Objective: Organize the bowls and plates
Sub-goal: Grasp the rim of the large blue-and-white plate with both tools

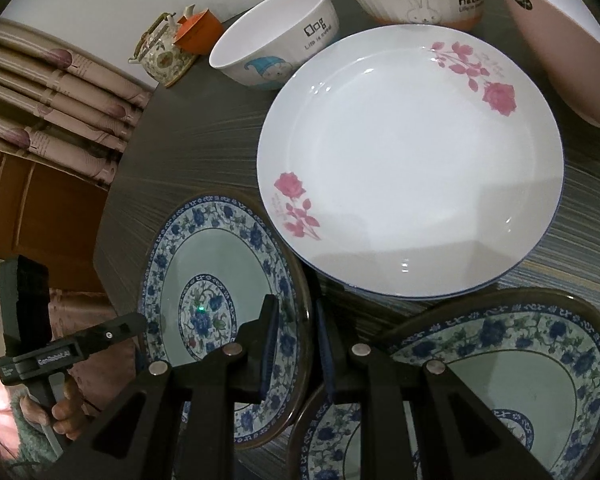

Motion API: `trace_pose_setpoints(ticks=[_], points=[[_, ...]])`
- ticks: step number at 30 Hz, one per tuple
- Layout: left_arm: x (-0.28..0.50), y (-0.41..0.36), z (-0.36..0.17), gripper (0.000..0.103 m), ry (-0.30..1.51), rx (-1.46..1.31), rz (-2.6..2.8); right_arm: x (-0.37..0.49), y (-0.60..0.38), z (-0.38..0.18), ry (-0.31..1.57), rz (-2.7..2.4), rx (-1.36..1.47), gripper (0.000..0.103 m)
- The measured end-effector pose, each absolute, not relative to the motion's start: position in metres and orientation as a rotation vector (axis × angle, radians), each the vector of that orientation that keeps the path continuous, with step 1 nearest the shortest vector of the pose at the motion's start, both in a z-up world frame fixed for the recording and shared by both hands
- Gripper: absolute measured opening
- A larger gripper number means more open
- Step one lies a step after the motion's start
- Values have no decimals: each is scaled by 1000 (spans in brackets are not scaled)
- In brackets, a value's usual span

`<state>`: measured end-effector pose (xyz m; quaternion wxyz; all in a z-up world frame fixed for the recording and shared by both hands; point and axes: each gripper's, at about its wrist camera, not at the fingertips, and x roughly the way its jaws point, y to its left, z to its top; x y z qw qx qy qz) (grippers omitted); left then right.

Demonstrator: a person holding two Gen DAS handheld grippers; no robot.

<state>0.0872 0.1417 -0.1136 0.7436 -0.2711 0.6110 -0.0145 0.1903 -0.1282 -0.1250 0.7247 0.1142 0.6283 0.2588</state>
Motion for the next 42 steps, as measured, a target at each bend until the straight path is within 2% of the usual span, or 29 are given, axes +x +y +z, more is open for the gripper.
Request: trace_pose_setpoints(ticks=[4,6,19,30,42], points=[[92,138,-120,16,1350,-585,-17,188,-127,-125,1378,563,230,14],[93,138,-120,15,1317,-595,-10,186,-126,-124,1378,560,227,13],[85,162,-100,15,1151,-569,128,153,-94,-105,1281,545,218,13],[92,191,-104,16,1113,-556,184,126,-72,-114,1214,502,265,13],[106,188,-114,18,1111,-526,210,121,-59,-121,1177,472,261,13]])
